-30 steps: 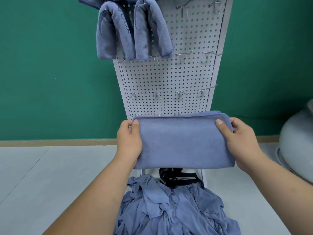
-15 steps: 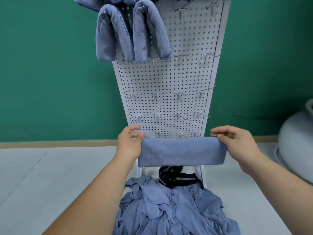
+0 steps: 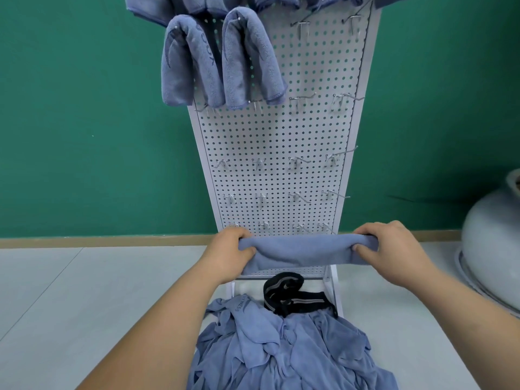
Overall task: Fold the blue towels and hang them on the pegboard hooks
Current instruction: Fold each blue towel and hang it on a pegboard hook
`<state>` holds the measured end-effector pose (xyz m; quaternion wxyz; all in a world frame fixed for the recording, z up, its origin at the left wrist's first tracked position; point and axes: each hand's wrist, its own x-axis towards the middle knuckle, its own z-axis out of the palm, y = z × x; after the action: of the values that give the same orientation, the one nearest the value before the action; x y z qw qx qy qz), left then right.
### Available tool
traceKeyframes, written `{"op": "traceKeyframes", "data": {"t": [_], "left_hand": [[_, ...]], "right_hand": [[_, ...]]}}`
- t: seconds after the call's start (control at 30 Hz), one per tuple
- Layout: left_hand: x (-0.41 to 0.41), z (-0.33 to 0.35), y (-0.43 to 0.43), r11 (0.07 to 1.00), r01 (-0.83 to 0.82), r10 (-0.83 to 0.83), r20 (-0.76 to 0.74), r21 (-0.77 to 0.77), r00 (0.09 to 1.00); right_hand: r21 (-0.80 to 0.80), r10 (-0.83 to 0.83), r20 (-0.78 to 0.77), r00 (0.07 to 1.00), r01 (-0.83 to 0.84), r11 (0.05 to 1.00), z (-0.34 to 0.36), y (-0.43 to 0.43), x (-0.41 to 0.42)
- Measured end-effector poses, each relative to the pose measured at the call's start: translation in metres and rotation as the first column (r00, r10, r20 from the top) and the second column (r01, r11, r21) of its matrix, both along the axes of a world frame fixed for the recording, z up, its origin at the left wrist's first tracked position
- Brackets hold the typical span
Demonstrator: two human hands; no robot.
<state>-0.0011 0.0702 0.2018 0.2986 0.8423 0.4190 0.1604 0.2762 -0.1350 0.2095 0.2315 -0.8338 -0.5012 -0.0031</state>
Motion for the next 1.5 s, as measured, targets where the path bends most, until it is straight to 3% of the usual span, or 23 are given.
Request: {"op": "traceKeyframes", "data": {"t": [0.1,0.2,0.27,0.33,0.4,0.53,0.67,0.77,0.87,1.0,1.17,1.3,1.5], "left_hand": [[-0.006,0.000,0.004,0.981,-0.069,0.093,0.130,-0.180,0.987],[-0.010,0.004,0.004,0.920,-0.104,0.219,0.277,-0.377,0.936],[-0.007,0.005,0.003,0.901,-0.116,0.276,0.346,-0.418,0.897],[-0.004,0.008,0.003,0.898,-0.132,0.314,0.403,-0.419,0.860],[-0.002,0.007,0.006,0.915,-0.180,0.331,0.416,-0.362,0.847],[-0.004,0.002,0.011,0.945,-0.322,0.326,0.289,-0.064,0.900],[-0.001,-0.003,0.001,0.935,-0.353,0.344,0.182,0.021,0.921],[0.006,-0.002,-0.009,0.927,-0.374,0.360,0.213,0.029,0.908],[0.014,0.004,-0.022,0.923,-0.384,0.356,0.316,0.029,0.879],[0.027,0.015,-0.042,0.925,-0.378,0.356,0.451,-0.045,0.819],[0.041,0.013,-0.059,0.950,-0.196,0.296,0.499,-0.243,0.814],[0.045,0.011,-0.066,0.926,0.022,0.181,0.495,-0.376,0.850],[0.043,0.027,-0.076,0.886,0.124,0.171,0.563,-0.446,0.809]], "right_hand": [[0.074,-0.082,-0.255,0.964,0.104,0.992,0.003,-0.001,0.003],[0.191,0.002,-0.630,0.777,0.153,0.970,0.008,-0.004,0.003],[0.257,0.104,-0.752,0.651,0.145,0.955,0.014,-0.007,0.001],[0.296,0.128,-0.763,0.633,0.167,0.940,0.018,-0.009,0.001],[0.297,0.060,-0.712,0.700,0.221,0.929,0.018,-0.007,0.002],[0.247,-0.153,-0.436,0.887,0.281,0.927,0.016,0.002,-0.002],[0.216,-0.185,-0.304,0.935,0.256,0.942,0.007,0.010,-0.015],[0.161,-0.191,-0.422,0.886,0.281,0.946,-0.004,0.015,-0.021],[0.208,-0.168,-0.548,0.819,0.328,0.921,0.000,0.020,-0.036],[0.320,-0.133,-0.512,0.849,0.333,0.887,0.012,0.026,-0.059],[0.377,-0.007,-0.510,0.860,0.231,0.897,0.016,0.026,-0.083],[0.371,0.141,-0.643,0.753,0.145,0.917,0.013,0.026,-0.097],[0.382,0.197,-0.749,0.633,0.169,0.909,0.025,0.024,-0.108]]}}
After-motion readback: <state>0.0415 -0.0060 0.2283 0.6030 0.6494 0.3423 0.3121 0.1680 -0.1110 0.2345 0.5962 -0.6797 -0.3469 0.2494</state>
